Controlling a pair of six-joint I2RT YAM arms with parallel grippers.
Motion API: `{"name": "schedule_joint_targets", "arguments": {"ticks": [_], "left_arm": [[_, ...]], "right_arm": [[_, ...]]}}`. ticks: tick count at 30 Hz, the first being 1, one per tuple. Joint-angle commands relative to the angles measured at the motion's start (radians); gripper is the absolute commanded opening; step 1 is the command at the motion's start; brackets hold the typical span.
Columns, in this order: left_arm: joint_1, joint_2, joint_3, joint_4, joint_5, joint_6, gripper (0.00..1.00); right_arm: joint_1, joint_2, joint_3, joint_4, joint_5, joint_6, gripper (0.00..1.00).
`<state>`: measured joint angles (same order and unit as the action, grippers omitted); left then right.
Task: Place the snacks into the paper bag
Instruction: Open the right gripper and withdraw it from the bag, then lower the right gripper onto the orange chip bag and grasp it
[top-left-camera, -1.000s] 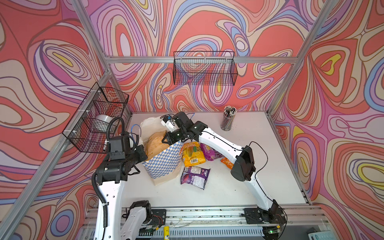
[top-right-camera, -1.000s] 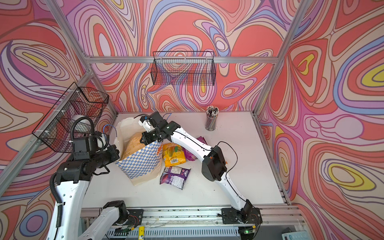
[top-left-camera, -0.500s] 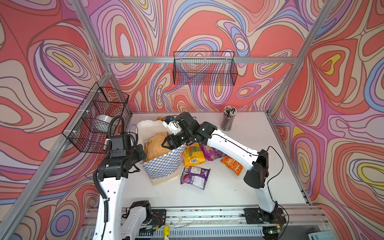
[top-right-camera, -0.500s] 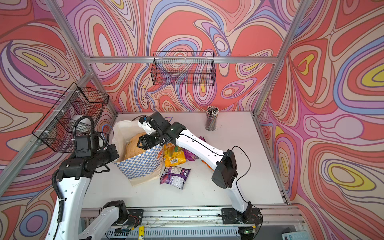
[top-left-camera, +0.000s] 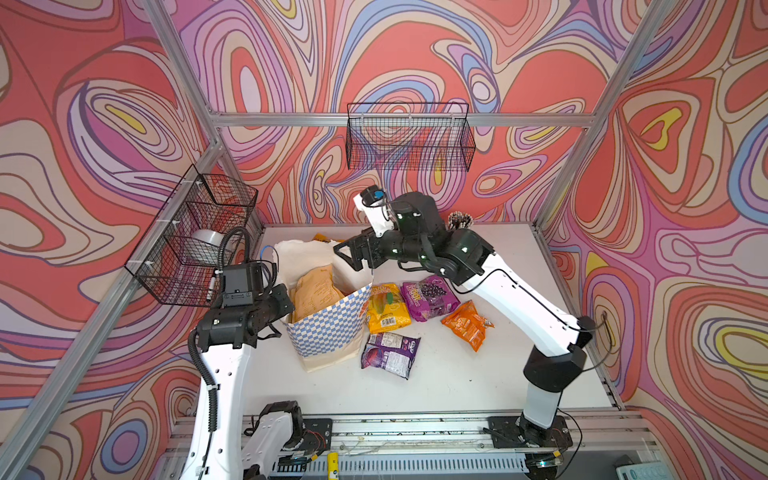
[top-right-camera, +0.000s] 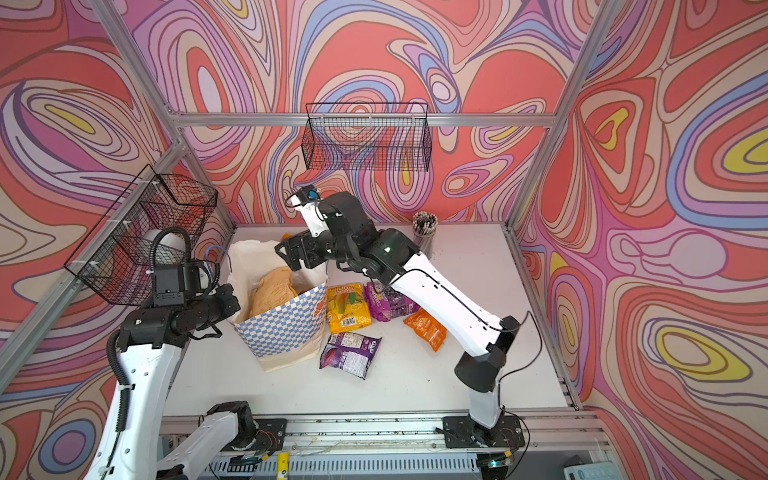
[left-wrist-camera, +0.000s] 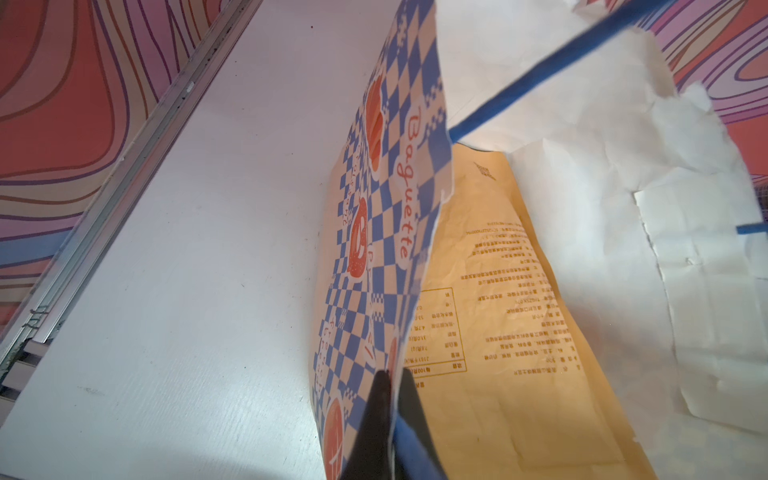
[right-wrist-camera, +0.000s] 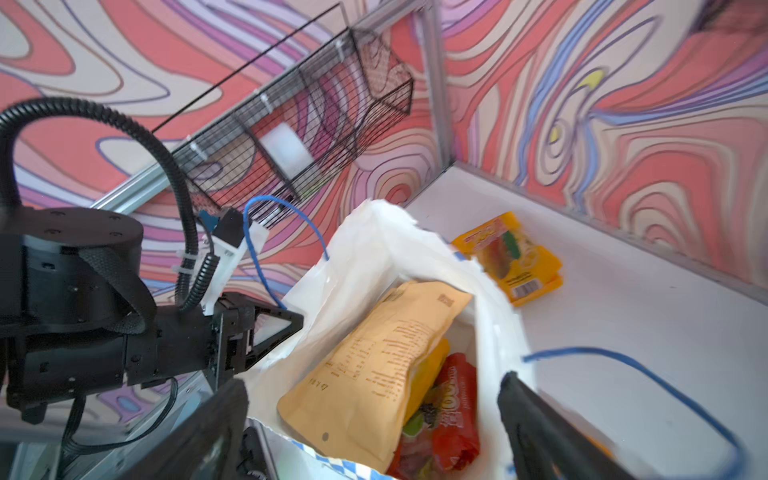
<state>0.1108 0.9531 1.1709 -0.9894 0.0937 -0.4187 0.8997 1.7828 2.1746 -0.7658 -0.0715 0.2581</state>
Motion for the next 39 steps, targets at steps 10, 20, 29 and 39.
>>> {"name": "schedule_joint_targets", "arguments": {"ticks": [10,20,29,39], "left_arm": [[-0.003,-0.012,0.015,0.034,-0.103,0.006,0.0],[-0.003,-0.034,-0.043,0.07,-0.082,0.015,0.0],[-0.003,-0.036,-0.048,0.073,-0.045,0.013,0.0],[-0.003,-0.04,-0.045,0.068,-0.028,0.006,0.0]], "right_arm": [[-0.401,-0.494,-0.644,-0.017,0.154,0.22,0.98],[-0.669,-0.588,-1.178,0.087,0.078,0.506,0.98],[-0.676,-0.479,-1.397,0.266,0.013,0.63,0.98],[-0.674,-0.33,-1.411,0.325,-0.033,0.646,0.93]]}}
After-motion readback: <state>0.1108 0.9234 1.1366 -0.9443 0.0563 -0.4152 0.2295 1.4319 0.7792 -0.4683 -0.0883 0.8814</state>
